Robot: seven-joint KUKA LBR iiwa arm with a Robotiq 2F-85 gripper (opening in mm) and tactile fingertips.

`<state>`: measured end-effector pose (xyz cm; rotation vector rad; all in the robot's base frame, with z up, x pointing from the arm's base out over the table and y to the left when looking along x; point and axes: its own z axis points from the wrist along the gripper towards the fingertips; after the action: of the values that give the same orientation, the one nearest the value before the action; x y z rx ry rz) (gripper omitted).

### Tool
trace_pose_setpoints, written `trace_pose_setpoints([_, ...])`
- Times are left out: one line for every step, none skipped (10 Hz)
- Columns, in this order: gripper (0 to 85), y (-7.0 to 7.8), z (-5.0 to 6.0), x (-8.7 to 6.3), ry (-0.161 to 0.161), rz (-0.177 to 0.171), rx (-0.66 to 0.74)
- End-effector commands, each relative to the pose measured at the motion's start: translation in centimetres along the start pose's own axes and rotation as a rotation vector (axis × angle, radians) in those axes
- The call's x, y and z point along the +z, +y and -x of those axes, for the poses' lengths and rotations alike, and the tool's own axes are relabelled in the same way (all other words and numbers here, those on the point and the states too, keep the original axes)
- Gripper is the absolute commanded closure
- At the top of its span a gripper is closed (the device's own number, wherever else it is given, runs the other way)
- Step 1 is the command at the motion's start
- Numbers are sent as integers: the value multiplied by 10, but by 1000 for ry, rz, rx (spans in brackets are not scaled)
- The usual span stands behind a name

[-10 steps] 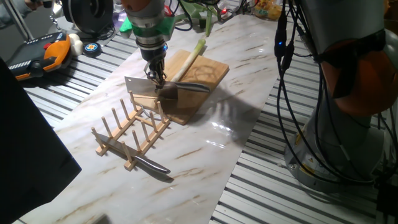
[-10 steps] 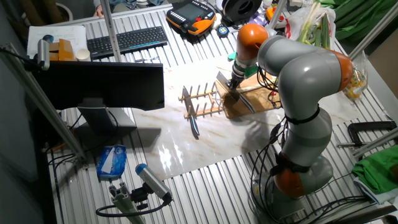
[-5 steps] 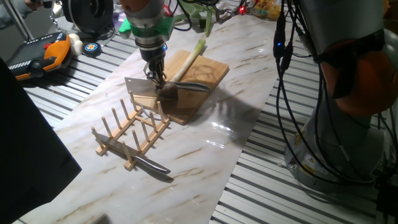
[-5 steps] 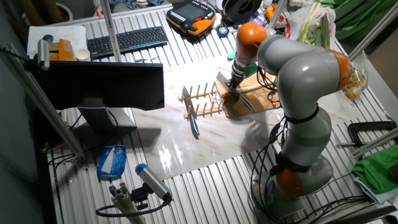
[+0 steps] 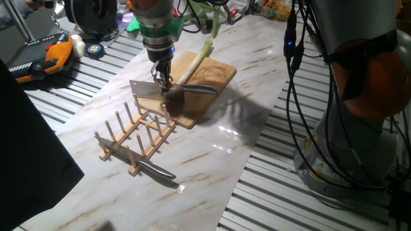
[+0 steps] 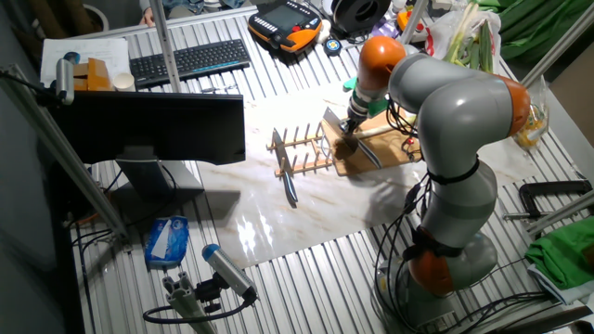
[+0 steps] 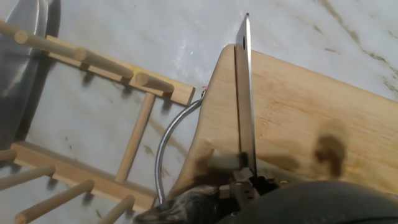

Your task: Chop the scallions

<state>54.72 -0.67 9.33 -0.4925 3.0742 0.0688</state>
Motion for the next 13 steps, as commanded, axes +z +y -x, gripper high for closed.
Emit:
trace_pose_setpoints([843,0,0,0,-1,-1,0])
trace_pose_setpoints([843,0,0,0,-5,0,0])
trace_pose_setpoints([843,0,-1,1,-6,-1,2])
trace_pose_setpoints([843,0,0,1,-3,-5,0])
trace_pose_setpoints([843,1,1,2,-2,-4,0])
trace_pose_setpoints([843,2,1,3,-3,-5,0])
trace_pose_setpoints([843,2,1,3,-4,-7,0])
trace_pose_setpoints([843,0,0,2,-1,-6,-2])
trace_pose_setpoints([843,-1,-1,0,0,-7,-2])
trace_pose_setpoints([843,-1,-1,0,4,-4,-3])
trace_pose_setpoints([843,0,0,1,4,-4,0])
trace_pose_setpoints([843,1,1,2,4,-4,3])
trace_pose_setpoints([843,1,1,2,5,-5,3])
